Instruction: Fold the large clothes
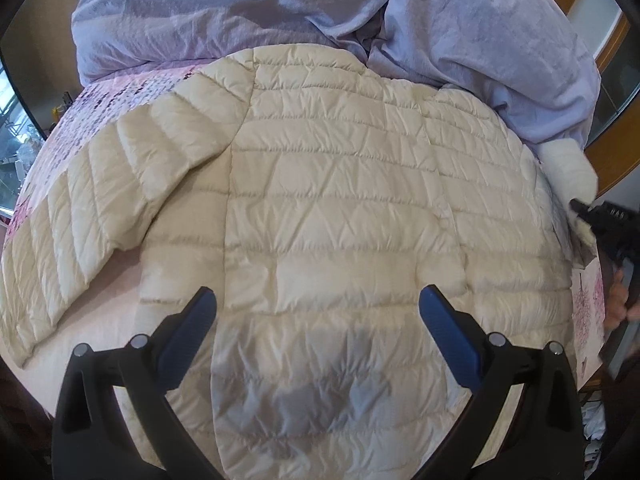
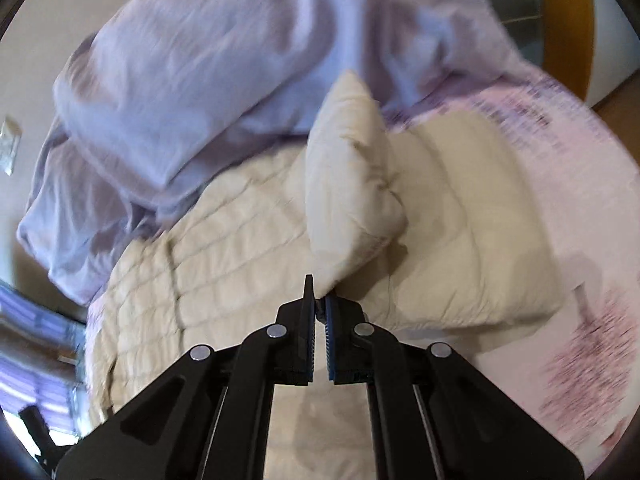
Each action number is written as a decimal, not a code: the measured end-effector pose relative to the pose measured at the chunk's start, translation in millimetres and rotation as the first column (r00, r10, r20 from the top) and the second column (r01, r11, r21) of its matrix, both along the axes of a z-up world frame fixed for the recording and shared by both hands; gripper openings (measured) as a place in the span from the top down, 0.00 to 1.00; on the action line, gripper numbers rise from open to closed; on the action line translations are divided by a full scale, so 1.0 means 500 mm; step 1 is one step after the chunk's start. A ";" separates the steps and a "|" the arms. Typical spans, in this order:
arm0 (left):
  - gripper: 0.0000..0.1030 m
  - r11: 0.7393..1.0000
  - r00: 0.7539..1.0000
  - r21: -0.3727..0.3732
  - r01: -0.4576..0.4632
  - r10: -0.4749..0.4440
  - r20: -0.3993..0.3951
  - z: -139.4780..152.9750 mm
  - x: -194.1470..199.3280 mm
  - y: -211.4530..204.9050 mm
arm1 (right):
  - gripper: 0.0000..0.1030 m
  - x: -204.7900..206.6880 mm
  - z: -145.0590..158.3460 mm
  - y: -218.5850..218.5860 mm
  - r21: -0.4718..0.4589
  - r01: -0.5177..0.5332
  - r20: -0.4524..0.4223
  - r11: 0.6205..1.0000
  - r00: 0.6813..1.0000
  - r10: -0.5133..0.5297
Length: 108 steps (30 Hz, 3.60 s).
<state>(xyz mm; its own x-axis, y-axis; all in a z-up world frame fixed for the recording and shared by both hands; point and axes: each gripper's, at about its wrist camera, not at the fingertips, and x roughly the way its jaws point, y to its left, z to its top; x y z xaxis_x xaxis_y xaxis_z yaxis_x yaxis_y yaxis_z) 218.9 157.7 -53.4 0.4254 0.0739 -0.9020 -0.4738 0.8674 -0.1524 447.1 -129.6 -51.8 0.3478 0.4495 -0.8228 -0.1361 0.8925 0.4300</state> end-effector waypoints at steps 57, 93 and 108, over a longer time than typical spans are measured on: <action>0.86 0.967 0.991 -0.236 0.101 -0.119 -0.063 -0.051 0.334 -0.045 | 0.92 -0.135 -0.081 0.264 -0.009 -0.251 -0.153 0.968 0.957 0.246; 0.93 0.983 0.988 0.120 0.141 -0.132 -0.082 -0.033 0.277 0.015 | 0.52 -0.076 -0.014 0.174 -0.349 -0.124 0.122 0.929 0.977 0.176; 0.63 0.980 0.991 0.177 0.086 -0.066 -0.116 -0.056 0.265 0.035 | 0.37 -0.083 -0.089 0.180 -0.439 -0.151 0.046 0.886 0.981 0.190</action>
